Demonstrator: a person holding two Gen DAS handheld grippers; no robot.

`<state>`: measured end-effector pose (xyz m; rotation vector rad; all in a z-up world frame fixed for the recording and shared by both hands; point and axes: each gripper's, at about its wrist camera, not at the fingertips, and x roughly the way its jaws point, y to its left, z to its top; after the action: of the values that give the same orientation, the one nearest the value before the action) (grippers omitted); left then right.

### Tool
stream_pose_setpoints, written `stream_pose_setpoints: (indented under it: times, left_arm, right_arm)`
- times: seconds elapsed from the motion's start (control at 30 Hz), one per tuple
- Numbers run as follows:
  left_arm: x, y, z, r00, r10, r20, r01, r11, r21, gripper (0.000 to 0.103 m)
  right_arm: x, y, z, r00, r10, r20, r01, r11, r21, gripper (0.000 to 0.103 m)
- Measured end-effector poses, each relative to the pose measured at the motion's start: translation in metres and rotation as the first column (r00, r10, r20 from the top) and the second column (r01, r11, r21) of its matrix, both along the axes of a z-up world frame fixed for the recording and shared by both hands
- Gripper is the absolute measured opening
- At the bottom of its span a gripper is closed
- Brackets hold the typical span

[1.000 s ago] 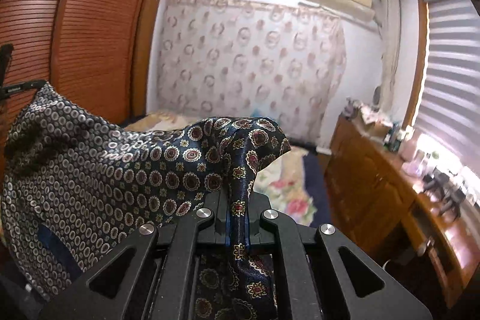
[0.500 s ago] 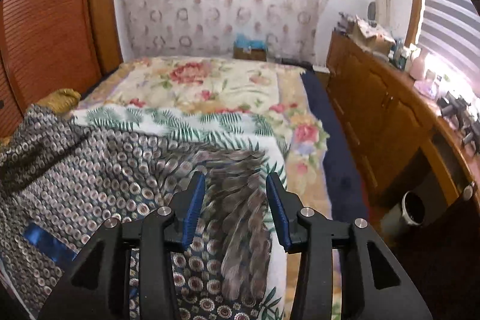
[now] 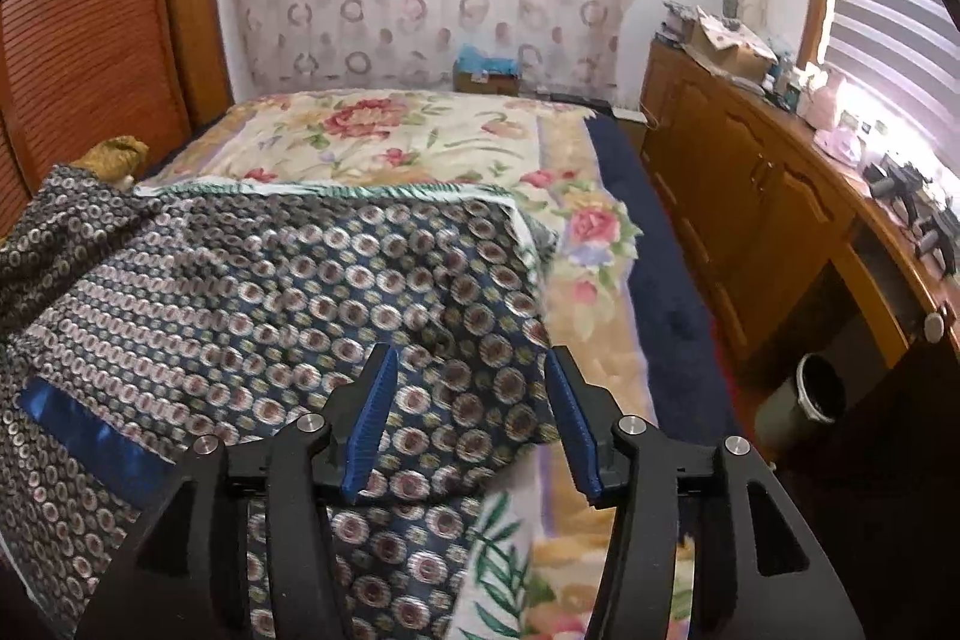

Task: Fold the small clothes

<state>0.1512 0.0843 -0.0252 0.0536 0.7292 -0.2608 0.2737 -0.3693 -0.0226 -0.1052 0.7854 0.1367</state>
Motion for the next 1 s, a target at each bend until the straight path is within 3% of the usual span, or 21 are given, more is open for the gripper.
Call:
stream_pose_setpoints:
  times: [0.43,0.77,0.83,0.9,0.93,1.0]
  left_arm:
    - [0.005,-0.003,-0.027,0.999,0.011,-0.049,-0.008,0.998,0.064,0.023]
    - [0.02,-0.004,-0.027,0.997,0.074,-0.014,-0.072,0.991,0.116,0.023]
    - [0.022,-0.005,-0.026,0.997,0.083,-0.001,-0.082,0.989,0.127,0.023]
    - [0.024,-0.007,-0.024,0.997,0.077,0.013,-0.078,0.99,0.115,0.022]
    - [0.026,-0.006,-0.024,0.998,0.066,0.01,-0.067,0.992,0.103,0.019]
    - [0.028,-0.006,-0.021,0.998,0.055,0.004,-0.055,0.996,0.07,0.009]
  right_arm:
    - [0.016,-0.026,-0.037,0.992,-0.068,-0.107,0.069,0.998,0.003,0.053]
    - [0.018,-0.028,-0.045,0.989,-0.069,-0.127,0.07,0.998,-0.003,0.053]
    - [0.019,-0.027,-0.045,0.99,-0.064,-0.126,0.064,0.998,-0.002,0.048]
    - [0.019,-0.026,-0.046,0.991,-0.051,-0.127,0.053,0.999,0.01,0.032]
    - [0.019,-0.025,-0.047,0.991,-0.043,-0.129,0.045,0.999,0.012,0.028]
    - [0.018,-0.021,-0.047,0.992,-0.018,-0.128,0.02,1.0,0.016,0.01]
